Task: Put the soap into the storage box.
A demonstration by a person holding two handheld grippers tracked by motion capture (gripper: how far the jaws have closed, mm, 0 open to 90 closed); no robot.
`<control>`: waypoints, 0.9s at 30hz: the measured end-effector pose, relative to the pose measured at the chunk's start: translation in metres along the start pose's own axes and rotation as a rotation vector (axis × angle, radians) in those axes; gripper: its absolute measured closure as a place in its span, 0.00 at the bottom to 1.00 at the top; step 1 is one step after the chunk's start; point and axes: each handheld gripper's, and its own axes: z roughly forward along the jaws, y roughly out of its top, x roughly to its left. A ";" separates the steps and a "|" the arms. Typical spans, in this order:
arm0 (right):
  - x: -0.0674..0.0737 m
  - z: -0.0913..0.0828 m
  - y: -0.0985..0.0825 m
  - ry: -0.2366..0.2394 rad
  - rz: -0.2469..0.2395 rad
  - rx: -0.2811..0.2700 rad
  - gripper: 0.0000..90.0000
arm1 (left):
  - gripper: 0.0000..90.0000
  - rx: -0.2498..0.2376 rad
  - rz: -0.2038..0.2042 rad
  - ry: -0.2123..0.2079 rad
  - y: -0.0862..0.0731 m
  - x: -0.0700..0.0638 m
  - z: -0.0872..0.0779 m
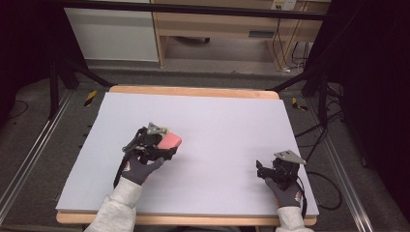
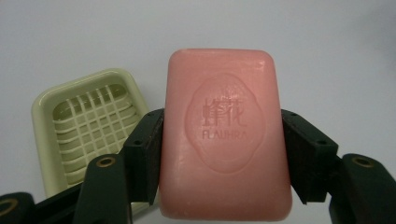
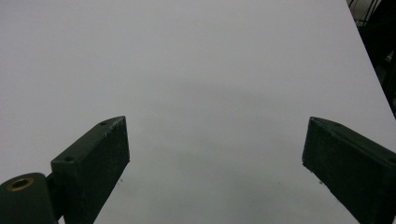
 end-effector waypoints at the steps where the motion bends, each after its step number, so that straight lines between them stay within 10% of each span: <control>1: 0.000 0.000 0.000 0.000 0.000 0.000 0.09 | 0.42 -0.002 -0.005 0.001 0.000 0.001 0.000; 27: 0.001 0.001 0.000 0.001 0.002 0.001 0.09 | 0.42 -0.011 -0.061 0.061 0.001 0.028 0.000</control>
